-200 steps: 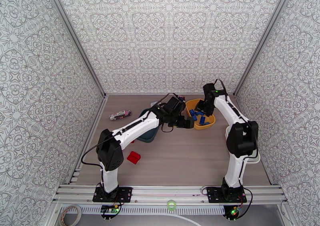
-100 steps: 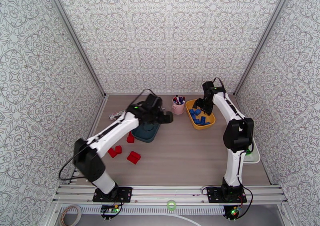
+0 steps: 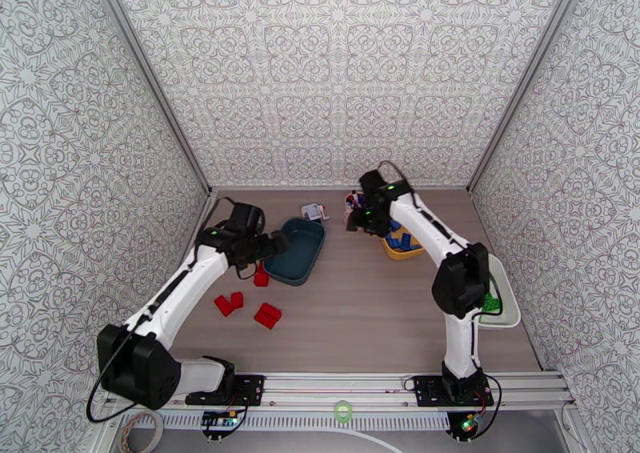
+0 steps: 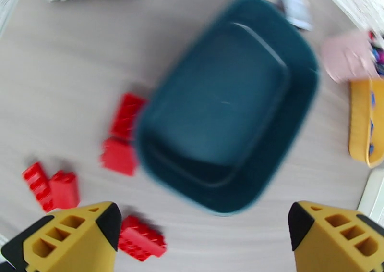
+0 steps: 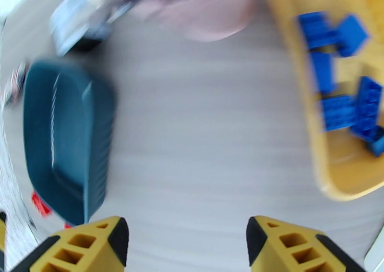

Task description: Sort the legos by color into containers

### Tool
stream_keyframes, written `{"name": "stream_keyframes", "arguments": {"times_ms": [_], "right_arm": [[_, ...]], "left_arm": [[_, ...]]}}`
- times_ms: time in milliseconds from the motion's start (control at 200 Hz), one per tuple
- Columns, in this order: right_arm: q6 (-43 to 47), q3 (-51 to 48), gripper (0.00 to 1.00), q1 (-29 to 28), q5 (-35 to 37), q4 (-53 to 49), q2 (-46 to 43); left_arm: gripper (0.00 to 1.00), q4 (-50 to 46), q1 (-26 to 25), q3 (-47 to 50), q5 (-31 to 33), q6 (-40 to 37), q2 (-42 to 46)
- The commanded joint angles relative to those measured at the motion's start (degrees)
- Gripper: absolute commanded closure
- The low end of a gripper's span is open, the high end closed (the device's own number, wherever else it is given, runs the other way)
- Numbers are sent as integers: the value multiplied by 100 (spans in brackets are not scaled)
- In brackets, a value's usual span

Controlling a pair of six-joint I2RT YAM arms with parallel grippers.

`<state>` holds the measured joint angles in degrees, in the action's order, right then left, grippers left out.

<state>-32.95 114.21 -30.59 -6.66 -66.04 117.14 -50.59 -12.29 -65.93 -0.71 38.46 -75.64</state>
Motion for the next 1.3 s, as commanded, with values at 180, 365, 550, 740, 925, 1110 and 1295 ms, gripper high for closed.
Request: {"name": "stream_keyframes", "arguments": {"times_ms": [180,365,550,740,925,1110,1295], "right_arm": [[453,1520,28,-1574,92,-671,789],[618,1918,27,-2271,-353,-671,1197],[525,1809,28,-2606,-424,-677,1337],[353,1295,29,-2681,-455,-431,1121],[274,832,29,-2689,-468,-226,872],[188,652,30,-2689,-485,-87,759],[192,712,30,-2689,-477,-71,753]], "left_arm": [[4,-346,1476,1082,-132,454,614],[5,37,2139,1698,-606,508,638],[10,160,2110,1511,-550,153,497],[14,-12,2035,1089,-438,-372,-138],[17,-6,1814,797,-278,-717,-736],[20,-139,1759,579,-174,-944,-1224],[22,-144,1728,668,-200,-968,-1521]]}}
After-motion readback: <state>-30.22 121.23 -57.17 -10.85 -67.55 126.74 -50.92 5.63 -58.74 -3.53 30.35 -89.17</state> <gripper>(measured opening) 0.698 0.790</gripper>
